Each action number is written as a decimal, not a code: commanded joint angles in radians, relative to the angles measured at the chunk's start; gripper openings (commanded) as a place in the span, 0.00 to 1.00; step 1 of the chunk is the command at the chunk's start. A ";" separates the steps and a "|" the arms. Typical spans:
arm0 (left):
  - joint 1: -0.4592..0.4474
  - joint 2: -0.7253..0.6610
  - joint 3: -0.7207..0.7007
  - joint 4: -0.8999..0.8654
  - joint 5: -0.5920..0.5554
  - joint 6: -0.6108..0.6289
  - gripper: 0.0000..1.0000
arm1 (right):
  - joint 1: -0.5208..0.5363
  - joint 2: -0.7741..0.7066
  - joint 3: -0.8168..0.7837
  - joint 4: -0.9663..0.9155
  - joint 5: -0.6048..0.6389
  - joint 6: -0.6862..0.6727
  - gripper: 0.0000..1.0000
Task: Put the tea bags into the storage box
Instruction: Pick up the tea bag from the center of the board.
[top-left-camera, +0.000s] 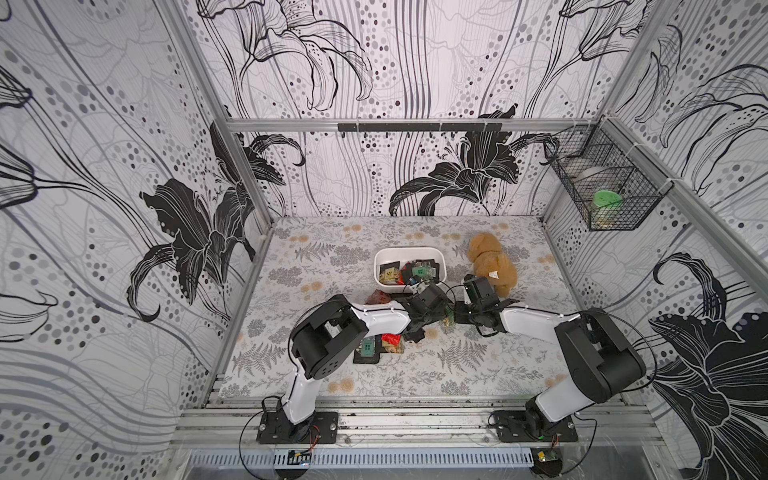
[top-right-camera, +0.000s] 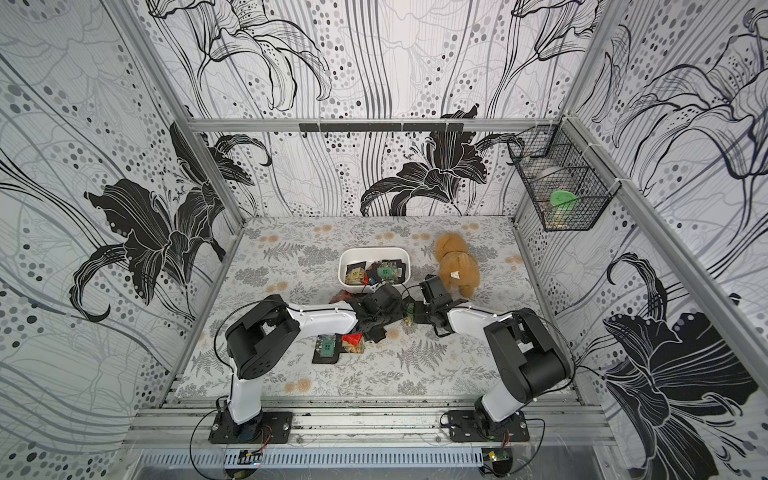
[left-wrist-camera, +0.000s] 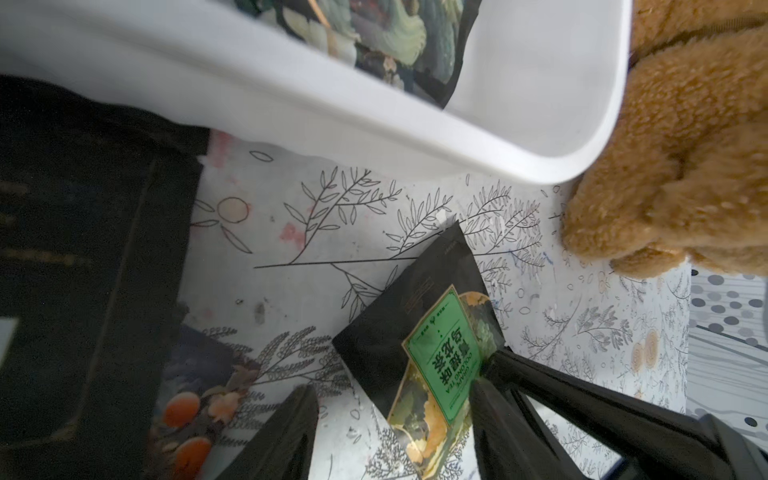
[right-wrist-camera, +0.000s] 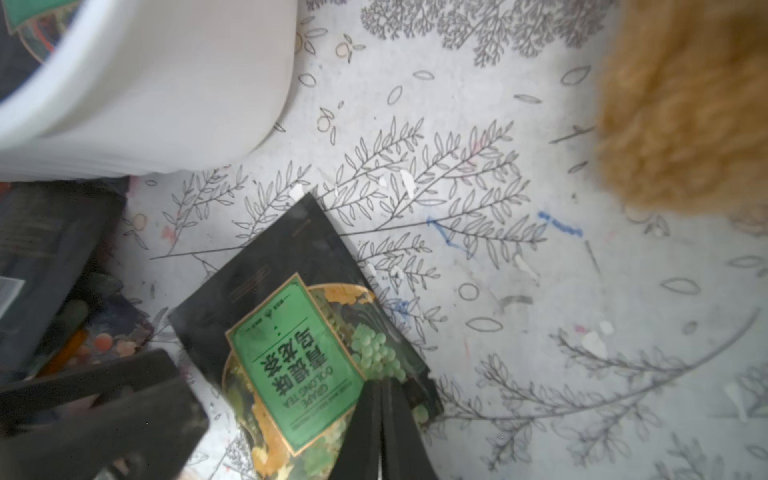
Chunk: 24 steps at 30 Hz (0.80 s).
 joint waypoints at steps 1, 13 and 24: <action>0.008 0.020 0.019 -0.017 -0.003 0.019 0.62 | -0.005 0.026 0.018 -0.042 0.010 -0.013 0.08; 0.006 0.053 -0.021 0.045 0.029 -0.010 0.58 | -0.004 0.024 0.016 -0.035 -0.014 -0.018 0.09; -0.012 0.078 -0.059 0.131 0.083 -0.056 0.51 | -0.004 0.038 0.017 -0.031 -0.033 -0.018 0.08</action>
